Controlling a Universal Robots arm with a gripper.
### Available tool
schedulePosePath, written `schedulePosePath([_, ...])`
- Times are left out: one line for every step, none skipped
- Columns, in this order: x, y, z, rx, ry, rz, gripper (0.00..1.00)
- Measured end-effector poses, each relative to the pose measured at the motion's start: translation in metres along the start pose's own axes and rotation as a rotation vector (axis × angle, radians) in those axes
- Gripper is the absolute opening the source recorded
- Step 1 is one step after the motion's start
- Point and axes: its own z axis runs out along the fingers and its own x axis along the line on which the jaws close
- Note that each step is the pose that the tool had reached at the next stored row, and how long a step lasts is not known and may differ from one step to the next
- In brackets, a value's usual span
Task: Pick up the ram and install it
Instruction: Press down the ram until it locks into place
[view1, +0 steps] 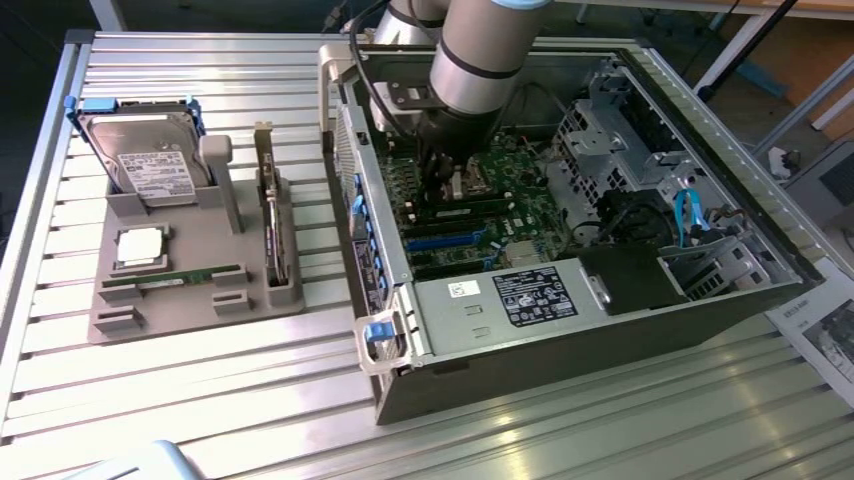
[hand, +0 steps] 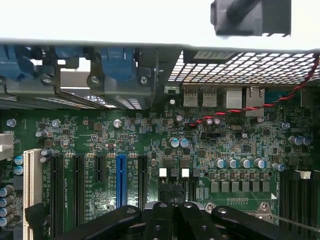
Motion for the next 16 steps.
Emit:
schedulePosePath([0.0, 0.0, 0.0003, 0.0, 0.0001, 0.0, 0.1])
schedulePosePath([0.0001, 0.0, 0.0005, -0.0001, 0.0002, 0.0, 0.1])
schedulePosePath([0.0, 0.0, 0.0006, -0.0001, 0.0002, 0.0, 0.1])
schedulePosePath([0.0, 0.0001, 0.0008, -0.0001, 0.0, 0.0, 0.1])
schedulePosePath([0.0, 0.0001, 0.001, 0.0, -0.0001, 0.0, 0.1])
schedulePosePath([0.0001, 0.0002, 0.0011, 0.0, 0.0, 0.0, 0.1])
schedulePosePath([0.0001, 0.0003, 0.0011, 0.0, 0.0001, 0.0, 0.1])
schedulePosePath([0.0001, 0.0004, 0.0013, 0.0, 0.0001, 0.0, 0.1])
schedulePosePath([0.0001, 0.0006, 0.0016, 0.0001, -0.0001, 0.0, 0.1])
schedulePosePath([0.0001, 0.0007, 0.0017, 0.0001, 0.0, 0.0, 0.1])
schedulePosePath([0.0001, 0.0008, 0.0018, 0.0, 0.0, 0.0, 0.1])
schedulePosePath([0.0001, 0.0011, 0.002, 0.0, 0.0, 0.0, 0.1])
schedulePosePath([0.0001, 0.0012, 0.0022, 0.0001, -0.0001, 0.0, 0.1])
schedulePosePath([0.0001, 0.0013, 0.0023, 0.0001, -0.0001, 0.0, 0.1])
schedulePosePath([0.0001, 0.0015, 0.0025, 0.0002, -0.0002, 0.0, 0.1])
schedulePosePath([0.0001, 0.0016, 0.0026, 0.0001, -0.0002, 0.0, 0.1])
